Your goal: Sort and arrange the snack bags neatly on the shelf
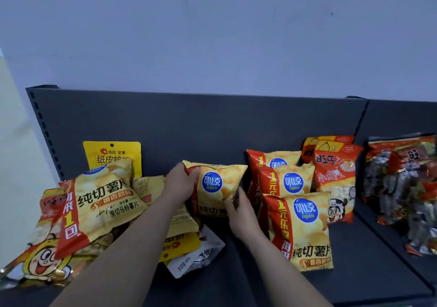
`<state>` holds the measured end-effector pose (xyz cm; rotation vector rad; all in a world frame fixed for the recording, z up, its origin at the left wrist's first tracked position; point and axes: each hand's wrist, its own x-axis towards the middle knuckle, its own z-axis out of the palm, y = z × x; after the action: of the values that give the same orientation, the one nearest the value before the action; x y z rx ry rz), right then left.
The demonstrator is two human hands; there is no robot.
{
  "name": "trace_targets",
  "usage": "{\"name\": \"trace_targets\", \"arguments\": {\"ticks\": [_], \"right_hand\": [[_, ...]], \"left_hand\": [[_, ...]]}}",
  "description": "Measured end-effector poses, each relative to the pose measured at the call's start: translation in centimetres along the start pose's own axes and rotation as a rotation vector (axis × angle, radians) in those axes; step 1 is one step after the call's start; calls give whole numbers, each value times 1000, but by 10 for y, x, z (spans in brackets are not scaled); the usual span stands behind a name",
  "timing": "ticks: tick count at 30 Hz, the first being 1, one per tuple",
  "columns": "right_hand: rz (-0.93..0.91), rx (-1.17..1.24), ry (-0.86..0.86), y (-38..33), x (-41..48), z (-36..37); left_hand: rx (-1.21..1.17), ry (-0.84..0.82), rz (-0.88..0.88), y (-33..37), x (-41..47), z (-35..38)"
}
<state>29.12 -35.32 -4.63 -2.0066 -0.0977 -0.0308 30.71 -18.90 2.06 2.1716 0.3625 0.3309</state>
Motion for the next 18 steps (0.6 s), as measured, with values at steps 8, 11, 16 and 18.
{"name": "trace_targets", "arguments": {"ticks": [8,11,16,18], "right_hand": [[-3,83,89,-6,49,2],[43,95,141,-8,65,1],[99,179,132,5,64,12],[86,201,130,12,63,16]], "left_hand": [[54,-165,-35,3,19,25],[5,-157,-97,6,20,33],[-30,-179,-117,3,20,43],[-40,-180,-95,3,21,43]]}}
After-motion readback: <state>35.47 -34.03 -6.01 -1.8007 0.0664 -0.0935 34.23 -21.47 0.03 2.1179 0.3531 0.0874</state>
